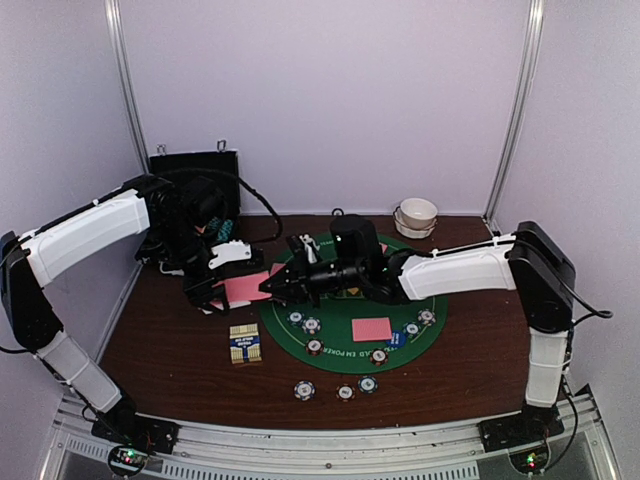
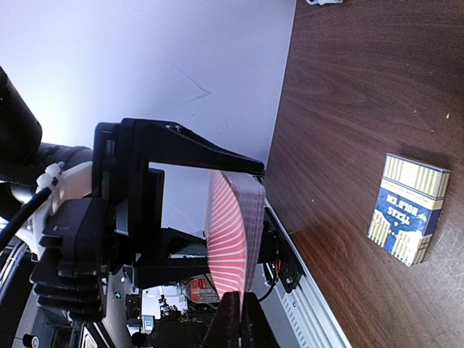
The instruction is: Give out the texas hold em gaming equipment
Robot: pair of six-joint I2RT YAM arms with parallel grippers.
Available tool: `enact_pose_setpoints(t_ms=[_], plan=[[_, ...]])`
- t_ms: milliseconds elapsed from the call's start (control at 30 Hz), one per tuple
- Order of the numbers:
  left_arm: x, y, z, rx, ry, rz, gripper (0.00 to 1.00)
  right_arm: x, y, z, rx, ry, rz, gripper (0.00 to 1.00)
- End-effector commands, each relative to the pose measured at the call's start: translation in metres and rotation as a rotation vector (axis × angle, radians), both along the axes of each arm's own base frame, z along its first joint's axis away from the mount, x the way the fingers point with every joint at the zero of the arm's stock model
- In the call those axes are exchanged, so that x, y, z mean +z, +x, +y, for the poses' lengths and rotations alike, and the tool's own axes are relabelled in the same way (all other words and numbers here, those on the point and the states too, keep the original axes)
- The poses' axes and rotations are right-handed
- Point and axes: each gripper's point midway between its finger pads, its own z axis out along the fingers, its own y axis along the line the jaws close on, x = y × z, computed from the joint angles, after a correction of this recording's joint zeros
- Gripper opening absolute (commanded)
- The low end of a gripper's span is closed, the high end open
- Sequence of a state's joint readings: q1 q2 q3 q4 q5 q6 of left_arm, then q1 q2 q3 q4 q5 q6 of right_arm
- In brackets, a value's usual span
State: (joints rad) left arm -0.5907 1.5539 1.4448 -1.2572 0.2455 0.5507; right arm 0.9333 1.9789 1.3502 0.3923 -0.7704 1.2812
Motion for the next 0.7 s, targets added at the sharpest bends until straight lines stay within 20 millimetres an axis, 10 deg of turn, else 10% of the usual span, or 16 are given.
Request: enact_pose_setpoints(t_ms=[0, 367, 667], plan=[[0.010, 0.000, 0.002, 0.002, -0.021, -0.037, 0.00, 0.010, 0.004, -0.019, -0.012, -0.002, -0.015, 0.00], [0.011, 0.001, 0.002, 0.003, -0.021, -0.040, 0.00, -0.003, 0.021, -0.080, -0.102, -0.028, 0.019, 0.00], [0.011, -0.001, 0.003, 0.000, -0.018, -0.037, 0.00, -0.070, 0.030, -0.180, -0.194, -0.281, 0.051, 0.00]])
